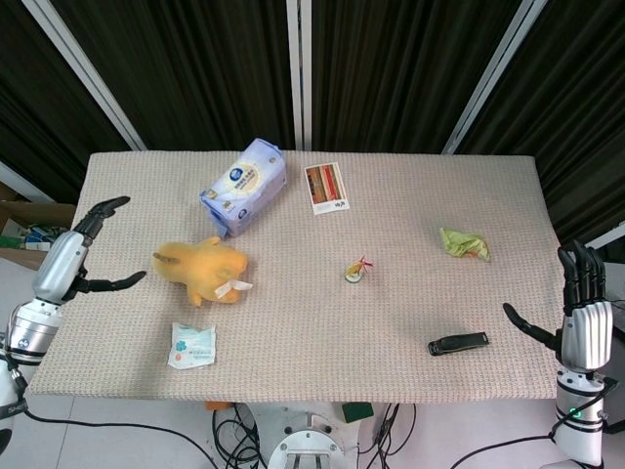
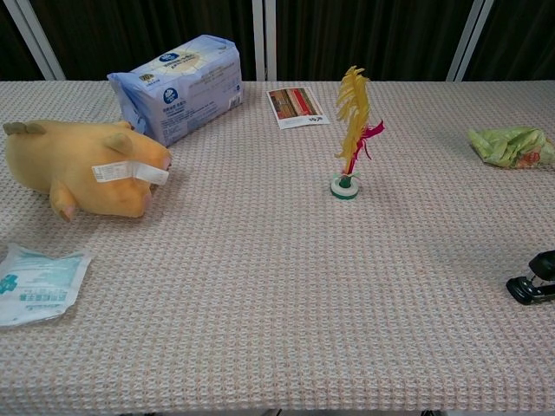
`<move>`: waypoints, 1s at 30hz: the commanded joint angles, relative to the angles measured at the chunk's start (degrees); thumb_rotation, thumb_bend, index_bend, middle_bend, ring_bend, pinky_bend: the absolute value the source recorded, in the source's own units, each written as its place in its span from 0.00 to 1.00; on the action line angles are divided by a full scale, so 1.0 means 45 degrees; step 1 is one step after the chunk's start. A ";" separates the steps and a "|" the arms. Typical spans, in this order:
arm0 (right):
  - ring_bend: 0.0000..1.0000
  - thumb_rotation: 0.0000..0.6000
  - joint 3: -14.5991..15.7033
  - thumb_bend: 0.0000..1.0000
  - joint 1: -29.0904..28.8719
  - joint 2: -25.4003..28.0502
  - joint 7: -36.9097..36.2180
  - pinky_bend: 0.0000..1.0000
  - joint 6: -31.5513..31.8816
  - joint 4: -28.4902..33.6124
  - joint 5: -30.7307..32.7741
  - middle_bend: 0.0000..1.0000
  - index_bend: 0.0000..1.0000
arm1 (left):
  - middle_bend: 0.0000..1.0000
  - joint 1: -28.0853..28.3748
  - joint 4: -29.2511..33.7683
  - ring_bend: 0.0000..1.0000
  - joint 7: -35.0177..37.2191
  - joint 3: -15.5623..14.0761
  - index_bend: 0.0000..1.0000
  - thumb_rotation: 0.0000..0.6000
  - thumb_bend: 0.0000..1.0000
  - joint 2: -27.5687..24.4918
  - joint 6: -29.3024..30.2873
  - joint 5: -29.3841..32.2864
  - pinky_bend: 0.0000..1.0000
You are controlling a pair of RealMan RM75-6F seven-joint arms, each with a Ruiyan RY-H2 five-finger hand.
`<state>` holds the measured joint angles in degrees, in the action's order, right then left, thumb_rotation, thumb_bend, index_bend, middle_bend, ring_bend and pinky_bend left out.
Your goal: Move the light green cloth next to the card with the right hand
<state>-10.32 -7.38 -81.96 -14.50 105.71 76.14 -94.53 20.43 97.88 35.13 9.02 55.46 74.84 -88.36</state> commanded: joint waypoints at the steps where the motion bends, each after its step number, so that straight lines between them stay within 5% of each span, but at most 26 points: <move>1: 0.00 1.00 0.0093 0.09 -0.0094 0.0215 0.0298 0.00 -0.0436 0.0061 0.0101 0.00 0.00 | 0.10 -0.0300 0.0301 0.05 -0.0923 -0.0398 0.07 0.73 0.12 -0.0192 0.0338 -0.0409 0.15; 7: 0.00 1.00 0.0570 0.08 -0.0366 0.1392 0.2390 0.00 -0.2790 0.0982 0.0869 0.00 0.00 | 0.10 -0.1098 0.0405 0.05 -0.3537 -0.0815 0.07 0.78 0.12 -0.0056 0.1415 -0.0632 0.15; 13: 0.00 1.00 0.0141 0.08 -0.1313 0.3043 0.5547 0.00 -0.6360 0.3139 0.3452 0.00 0.00 | 0.10 -0.2415 0.0001 0.05 -0.7599 -0.1621 0.07 0.85 0.12 0.0874 0.2510 -0.0427 0.15; 19: 0.00 1.00 -0.0429 0.08 -0.2889 0.3863 0.8097 0.03 -0.9422 0.3749 0.6234 0.00 0.00 | 0.10 -0.3479 -0.0468 0.05 -0.8377 -0.2412 0.07 0.86 0.12 0.1367 0.2918 -0.0122 0.15; 30: 0.00 1.00 -0.0595 0.09 -0.5698 0.2386 1.1639 0.11 -1.2033 0.1833 1.0665 0.03 0.00 | 0.10 -0.4319 -0.0973 0.05 -0.8187 -0.2684 0.07 0.87 0.09 0.1795 0.3794 -0.0492 0.15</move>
<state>-12.81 -30.59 -69.23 35.13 53.73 86.98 -49.50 1.09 93.62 -1.86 -3.10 63.45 91.81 -90.51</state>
